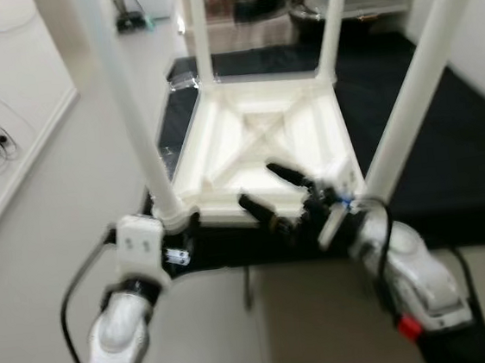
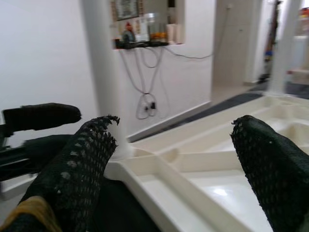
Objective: Building children table
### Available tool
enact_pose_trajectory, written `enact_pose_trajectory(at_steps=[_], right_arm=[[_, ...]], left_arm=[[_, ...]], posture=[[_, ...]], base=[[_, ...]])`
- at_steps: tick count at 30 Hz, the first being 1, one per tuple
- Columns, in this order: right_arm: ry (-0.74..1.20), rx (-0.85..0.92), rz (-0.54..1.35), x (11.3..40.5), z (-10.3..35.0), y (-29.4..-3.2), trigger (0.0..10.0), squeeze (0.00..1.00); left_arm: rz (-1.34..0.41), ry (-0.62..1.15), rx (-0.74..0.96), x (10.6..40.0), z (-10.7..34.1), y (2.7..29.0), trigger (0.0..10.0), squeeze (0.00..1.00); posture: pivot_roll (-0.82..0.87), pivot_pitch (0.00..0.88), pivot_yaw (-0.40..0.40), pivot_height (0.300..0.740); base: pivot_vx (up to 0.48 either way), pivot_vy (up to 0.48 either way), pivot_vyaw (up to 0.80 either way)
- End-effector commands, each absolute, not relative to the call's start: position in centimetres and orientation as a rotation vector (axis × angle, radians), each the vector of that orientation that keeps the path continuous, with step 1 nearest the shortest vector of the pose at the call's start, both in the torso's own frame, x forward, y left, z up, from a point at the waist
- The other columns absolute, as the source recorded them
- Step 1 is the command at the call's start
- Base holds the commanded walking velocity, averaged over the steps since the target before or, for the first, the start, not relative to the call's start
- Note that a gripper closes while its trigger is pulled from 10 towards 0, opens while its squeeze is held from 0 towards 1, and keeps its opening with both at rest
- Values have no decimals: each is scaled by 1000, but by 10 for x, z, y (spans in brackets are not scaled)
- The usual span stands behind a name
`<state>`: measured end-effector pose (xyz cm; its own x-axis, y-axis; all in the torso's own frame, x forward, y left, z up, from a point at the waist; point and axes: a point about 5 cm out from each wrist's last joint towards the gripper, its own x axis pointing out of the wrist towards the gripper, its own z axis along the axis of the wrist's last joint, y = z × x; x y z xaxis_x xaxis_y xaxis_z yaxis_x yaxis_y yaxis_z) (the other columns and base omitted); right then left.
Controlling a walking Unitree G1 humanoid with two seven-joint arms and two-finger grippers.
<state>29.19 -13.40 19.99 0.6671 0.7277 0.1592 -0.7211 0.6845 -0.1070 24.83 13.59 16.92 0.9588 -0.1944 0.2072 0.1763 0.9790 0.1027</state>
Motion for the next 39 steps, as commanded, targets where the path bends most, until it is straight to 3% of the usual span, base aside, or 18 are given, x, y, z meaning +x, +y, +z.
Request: enact_pose_trajectory(at_steps=[1,7,17,22,32,37,39], right_arm=[[-193,-16,845,289,199,-131,10000,0],[-218,-12,837,290,207,-131,10000,0],[-202,1,856,285,203,-129,10000,0],[-241,9,883,284,216,-126,10000,0],[-466,265,1070,266,281,-111,10000,0],[-540,234,995,272,301,-114,10000,0],[-593,204,868,283,315,-122,10000,0]], left_arm=[[-194,-201,85,247,165,135,10000,0],[-199,-191,66,247,164,134,10000,0],[-191,-177,37,246,161,135,10000,0],[-171,-191,6,249,163,135,10000,0],[-161,-188,30,250,163,137,10000,0],[-158,-193,31,250,163,137,10000,0],[-159,-195,32,251,164,136,10000,0]], posture=[[7,98,-9,740],[6,98,-12,740],[3,99,-8,740],[1,97,-3,740],[3,98,3,740],[2,98,3,740],[3,97,1,740]], base=[[0,0,0],[0,0,0],[0,-473,0],[0,0,0],[0,0,0],[0,0,0],[0,0,0]])
